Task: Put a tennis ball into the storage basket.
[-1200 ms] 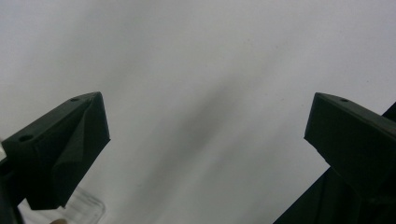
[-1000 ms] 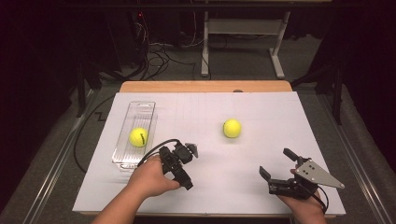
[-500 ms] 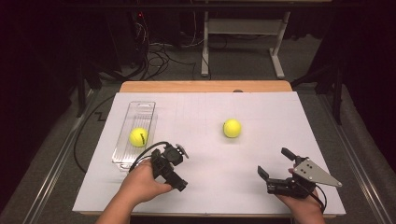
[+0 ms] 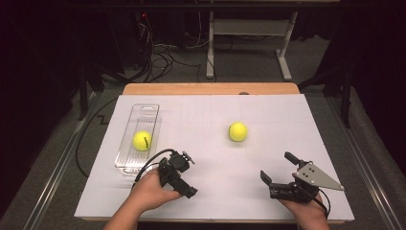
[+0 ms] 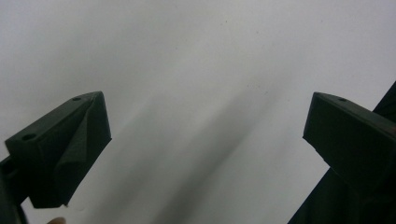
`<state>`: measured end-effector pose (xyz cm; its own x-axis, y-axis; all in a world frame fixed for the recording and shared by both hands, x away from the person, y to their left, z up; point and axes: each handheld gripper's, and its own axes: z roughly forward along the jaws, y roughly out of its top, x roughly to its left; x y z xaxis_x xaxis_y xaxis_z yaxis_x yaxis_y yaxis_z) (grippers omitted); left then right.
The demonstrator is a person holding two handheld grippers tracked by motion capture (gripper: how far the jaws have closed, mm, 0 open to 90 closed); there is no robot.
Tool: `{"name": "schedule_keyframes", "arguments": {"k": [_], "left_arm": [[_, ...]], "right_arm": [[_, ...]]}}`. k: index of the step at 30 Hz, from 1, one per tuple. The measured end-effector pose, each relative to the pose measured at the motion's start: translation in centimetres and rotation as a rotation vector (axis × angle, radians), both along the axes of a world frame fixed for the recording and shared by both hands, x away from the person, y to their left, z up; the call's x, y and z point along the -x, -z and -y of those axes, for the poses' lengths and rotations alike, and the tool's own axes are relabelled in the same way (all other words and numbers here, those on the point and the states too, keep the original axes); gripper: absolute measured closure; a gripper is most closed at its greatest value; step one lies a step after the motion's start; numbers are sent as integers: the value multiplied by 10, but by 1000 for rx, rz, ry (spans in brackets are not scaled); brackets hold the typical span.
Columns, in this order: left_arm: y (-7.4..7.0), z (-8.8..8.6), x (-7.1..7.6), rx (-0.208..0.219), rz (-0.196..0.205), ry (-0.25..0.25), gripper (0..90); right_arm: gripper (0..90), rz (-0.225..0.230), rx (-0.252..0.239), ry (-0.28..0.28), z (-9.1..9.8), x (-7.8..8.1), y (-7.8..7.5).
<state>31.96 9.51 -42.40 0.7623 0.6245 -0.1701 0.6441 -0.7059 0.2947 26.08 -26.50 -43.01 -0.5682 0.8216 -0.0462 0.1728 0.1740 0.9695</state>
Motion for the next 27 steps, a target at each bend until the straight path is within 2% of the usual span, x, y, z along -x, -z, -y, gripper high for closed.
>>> {"name": "schedule_keyframes", "arguments": {"k": [5,12,17,27], "left_arm": [[-1,-2,1,17,1,-2,17],[1,-3,1,11,2,-7,17],[0,-3,2,9,8,-7,19],[1,-3,0,20,4,-8,21]], "right_arm": [[2,-5,-4,16,0,-2,1],[2,-22,4,5,-10,-10,3],[2,-36,-5,-3,-19,-18,3],[2,-60,18,27,-31,-40,-4]]}}
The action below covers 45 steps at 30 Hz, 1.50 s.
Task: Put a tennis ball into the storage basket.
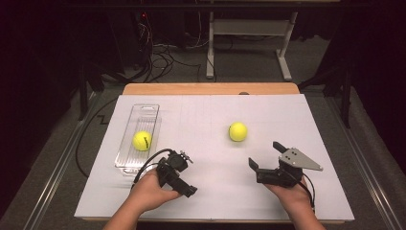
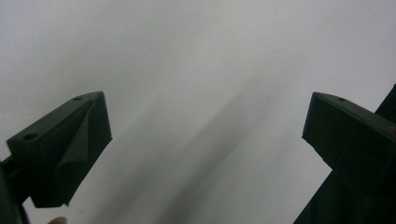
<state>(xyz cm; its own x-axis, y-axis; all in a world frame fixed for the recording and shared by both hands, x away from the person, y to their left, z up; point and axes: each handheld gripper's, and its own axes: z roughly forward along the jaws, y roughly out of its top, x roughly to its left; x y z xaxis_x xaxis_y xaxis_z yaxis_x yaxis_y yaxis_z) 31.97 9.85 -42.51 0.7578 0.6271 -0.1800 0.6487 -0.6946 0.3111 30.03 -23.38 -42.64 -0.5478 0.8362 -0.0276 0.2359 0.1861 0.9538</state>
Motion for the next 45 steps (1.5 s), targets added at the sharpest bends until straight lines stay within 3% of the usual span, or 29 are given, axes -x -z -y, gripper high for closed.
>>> {"name": "schedule_keyframes", "arguments": {"k": [7,17,25,45], "left_arm": [[0,-1,-1,5,-6,-4,22],[3,0,-2,-5,-18,-1,22],[2,0,-1,-7,-15,1,23],[2,0,-1,0,-21,9,23]], "right_arm": [[2,0,27,-1,-11,-16,0],[2,-7,28,14,-20,-36,2],[3,-23,16,19,-28,-47,2],[20,-79,41,49,-41,-85,7]]}}
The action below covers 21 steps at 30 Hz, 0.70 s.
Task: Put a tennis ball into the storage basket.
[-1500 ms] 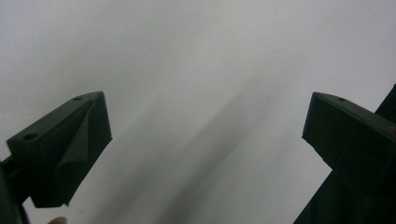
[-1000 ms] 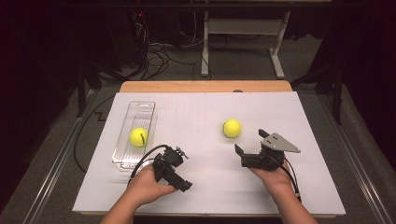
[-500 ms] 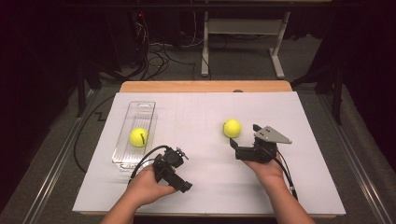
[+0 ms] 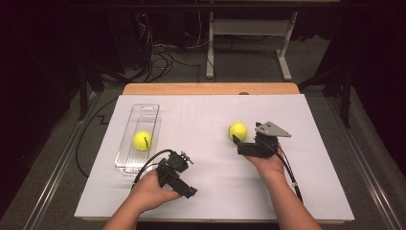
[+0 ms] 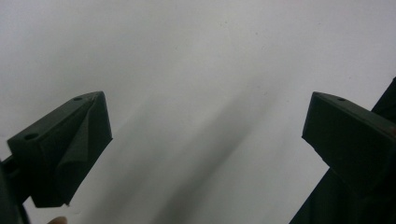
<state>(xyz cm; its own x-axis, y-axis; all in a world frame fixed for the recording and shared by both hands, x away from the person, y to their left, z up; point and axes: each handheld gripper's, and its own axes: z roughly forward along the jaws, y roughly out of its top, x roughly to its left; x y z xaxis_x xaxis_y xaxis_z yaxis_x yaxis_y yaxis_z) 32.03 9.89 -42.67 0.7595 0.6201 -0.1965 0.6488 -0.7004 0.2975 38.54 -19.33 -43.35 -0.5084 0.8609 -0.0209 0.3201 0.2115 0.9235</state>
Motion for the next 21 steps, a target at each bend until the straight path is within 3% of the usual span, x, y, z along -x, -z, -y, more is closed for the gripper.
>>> {"name": "schedule_keyframes", "arguments": {"k": [8,21], "left_arm": [[-1,0,1,3,4,4,22],[-1,0,1,15,5,10,22]], "right_arm": [[19,-14,2,16,-6,-13,-2],[29,-52,-4,33,-14,-30,10]]}}
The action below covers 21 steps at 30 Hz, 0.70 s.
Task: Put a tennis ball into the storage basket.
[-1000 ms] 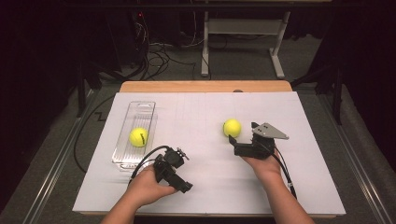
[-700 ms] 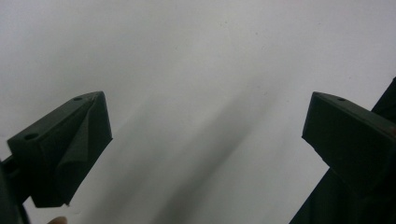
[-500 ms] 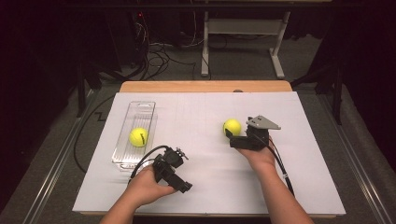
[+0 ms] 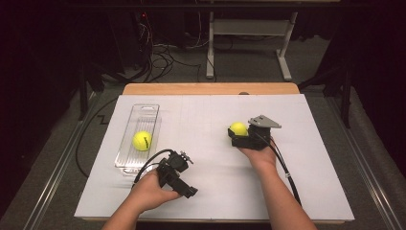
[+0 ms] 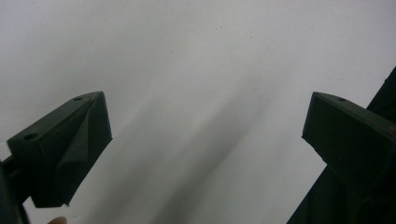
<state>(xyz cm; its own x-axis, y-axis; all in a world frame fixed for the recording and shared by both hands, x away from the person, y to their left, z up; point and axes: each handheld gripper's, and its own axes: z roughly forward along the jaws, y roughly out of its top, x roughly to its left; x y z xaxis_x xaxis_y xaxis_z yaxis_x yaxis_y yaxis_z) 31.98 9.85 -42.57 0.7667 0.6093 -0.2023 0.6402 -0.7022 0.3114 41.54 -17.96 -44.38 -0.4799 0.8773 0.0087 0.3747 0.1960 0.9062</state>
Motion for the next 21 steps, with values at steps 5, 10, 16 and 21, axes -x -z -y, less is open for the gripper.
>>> {"name": "schedule_keyframes", "arguments": {"k": [5,10,16,21], "left_arm": [[1,0,0,-3,3,1,22],[0,0,1,-6,4,5,22],[0,-1,0,-4,4,0,22],[0,0,0,-5,5,3,22]], "right_arm": [[45,-16,-2,9,-1,-4,6],[67,-35,5,22,0,-8,11],[106,-63,11,24,0,-13,18],[156,-76,17,20,-1,-15,21]]}}
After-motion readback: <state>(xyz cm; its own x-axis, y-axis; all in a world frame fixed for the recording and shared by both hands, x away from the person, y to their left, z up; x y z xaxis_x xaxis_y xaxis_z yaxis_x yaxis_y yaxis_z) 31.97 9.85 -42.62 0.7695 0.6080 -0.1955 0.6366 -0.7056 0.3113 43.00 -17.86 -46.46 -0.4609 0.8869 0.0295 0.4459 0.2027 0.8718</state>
